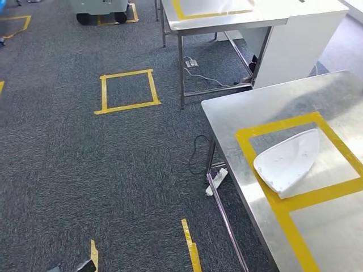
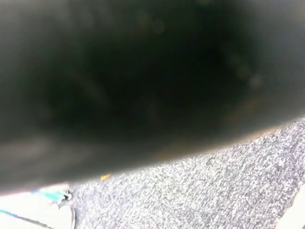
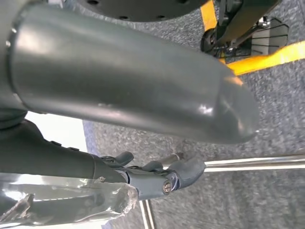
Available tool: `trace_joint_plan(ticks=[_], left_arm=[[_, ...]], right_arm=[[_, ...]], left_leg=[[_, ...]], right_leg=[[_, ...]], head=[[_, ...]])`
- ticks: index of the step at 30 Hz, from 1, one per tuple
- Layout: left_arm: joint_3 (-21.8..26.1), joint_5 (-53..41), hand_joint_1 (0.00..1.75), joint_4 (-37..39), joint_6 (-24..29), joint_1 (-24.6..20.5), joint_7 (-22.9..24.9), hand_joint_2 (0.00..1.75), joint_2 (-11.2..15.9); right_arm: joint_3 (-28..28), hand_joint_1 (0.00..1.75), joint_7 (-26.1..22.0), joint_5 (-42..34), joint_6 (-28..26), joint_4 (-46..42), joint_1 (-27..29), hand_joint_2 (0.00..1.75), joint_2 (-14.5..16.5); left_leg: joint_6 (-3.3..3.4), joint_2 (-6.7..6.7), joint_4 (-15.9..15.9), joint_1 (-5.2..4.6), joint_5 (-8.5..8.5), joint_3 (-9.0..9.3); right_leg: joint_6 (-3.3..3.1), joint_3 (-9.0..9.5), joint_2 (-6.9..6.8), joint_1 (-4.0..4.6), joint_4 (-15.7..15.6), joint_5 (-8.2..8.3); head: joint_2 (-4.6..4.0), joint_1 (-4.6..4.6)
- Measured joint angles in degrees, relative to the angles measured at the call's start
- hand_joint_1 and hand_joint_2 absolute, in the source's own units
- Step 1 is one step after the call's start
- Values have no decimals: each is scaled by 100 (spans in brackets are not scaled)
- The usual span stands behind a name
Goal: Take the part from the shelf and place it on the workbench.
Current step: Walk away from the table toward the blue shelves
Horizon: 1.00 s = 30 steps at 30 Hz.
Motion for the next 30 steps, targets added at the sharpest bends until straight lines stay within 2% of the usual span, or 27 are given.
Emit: trace_joint_plan(ticks=[2,3,4,5,6,8,9,10,12,13,14,15,16,18,19,20,21,22,24,26,28,30], left_arm=[[73,8,0,47,-7,0,-21,0,-46],[107,7,0,76,-18,3,-25,0,-72],[139,-2,0,110,-33,11,-26,0,-100],[166,-18,0,143,-49,20,-25,0,-129],[192,-36,0,174,-61,30,-21,0,-155],[228,-63,0,215,-69,41,-7,0,-191],[251,-69,0,231,-73,42,1,0,-204],[278,-73,0,249,-82,42,6,0,-215],[349,-78,0,304,-134,51,22,0,-232],[395,-78,0,335,-166,62,28,0,-241],[446,-77,0,364,-193,72,33,0,-253],[497,-77,0,386,-211,76,34,0,-270],[545,-77,0,403,-221,75,33,0,-292],[622,-77,0,426,-235,67,32,0,-333],[656,-78,0,433,-239,73,32,0,-350],[690,-80,0,437,-243,85,32,0,-363],[725,-83,0,439,-245,96,32,0,-373],[755,-85,0,440,-245,102,32,0,-380],[801,-89,0,442,-245,89,31,0,-387],[840,-93,0,442,-246,65,29,0,-390],[880,-107,0,442,-262,70,27,0,-396],[909,-121,0,444,-293,76,23,0,-408]], right_arm=[[51,0,5,-44,-7,-2,19,0,0],[83,0,17,-65,-9,-7,33,0,-1],[119,0,35,-89,-13,-16,51,0,-1],[161,0,57,-116,-18,-30,71,0,-2],[209,0,78,-140,-23,-46,88,0,-2],[293,0,101,-181,-30,-67,109,0,3],[337,0,108,-200,-33,-73,114,0,9],[379,0,120,-226,-37,-80,117,0,15],[481,0,170,-335,-41,-113,137,0,22],[545,0,207,-420,-39,-138,156,0,23],[621,0,242,-515,-36,-166,180,0,25],[703,0,269,-599,-33,-195,208,0,26],[779,0,292,-662,-31,-226,234,0,27],[907,0,328,-771,-26,-285,279,0,28],[965,0,344,-834,-20,-315,295,0,28],[1026,0,359,-898,-10,-344,309,0,28],[1089,0,368,-956,-1,-372,321,0,28],[1147,0,373,-998,6,-397,330,0,29],[1241,0,375,-1035,10,-434,340,0,33],[1307,0,381,-1046,15,-457,347,0,39],[1368,0,397,-1071,24,-488,353,0,41],[1433,0,414,-1132,31,-527,364,0,42]], left_leg=[[10,-49,-31,4,14,20],[0,-88,-28,6,12,18],[-18,-133,-23,10,8,18],[-44,-187,-12,20,3,19],[-83,-254,13,39,-8,18],[-188,-384,113,64,-52,-14],[-238,-442,170,67,-72,-42],[-279,-487,212,65,-83,-71],[-329,-573,242,81,-76,-106],[-346,-547,267,91,-94,-121],[-358,-467,361,93,-160,-163],[-364,-352,573,91,-293,-261],[-361,-217,915,84,-479,-422],[-342,-110,1711,80,-826,-804],[-322,-100,1947,77,-882,-915],[-296,-97,1970,70,-825,-921],[-262,-87,1772,55,-668,-814],[-216,-40,1420,28,-457,-626],[-131,144,720,-55,-212,-258],[-93,240,444,-114,-220,-129],[-72,167,372,-112,-212,-107],[-36,95,310,-85,-192,-67]], right_leg=[[23,-360,109,-23,719,-354],[41,-538,122,-35,1054,-474],[60,-637,125,-49,1221,-491],[80,-628,129,-67,1173,-394],[102,-495,150,-95,890,-199],[148,-137,359,-151,179,98],[132,-12,444,-164,-36,154],[99,38,502,-160,-102,140],[-19,54,406,-132,-64,134],[-62,60,352,-122,-61,140],[-105,64,292,-112,-61,144],[-141,66,227,-101,-65,145],[-170,66,155,-78,-67,140],[-212,63,8,-27,-67,121],[-227,67,-55,-3,-66,109],[-241,76,-105,15,-66,97],[-248,93,-148,29,-66,84],[-251,113,-184,38,-68,69],[-228,135,-246,59,-65,28],[-182,147,-315,70,-72,3],[-120,172,-340,57,-72,-25],[-66,73,-157,42,150,-176]], head=[[-1,14],[-1,19],[-1,17],[-1,17],[-1,19],[-1,38],[0,47],[0,55],[0,52],[0,49],[-1,40],[-1,29],[-1,19],[1,9],[0,10],[1,10],[0,10],[-1,10],[-1,9],[0,9],[1,10],[0,26]])
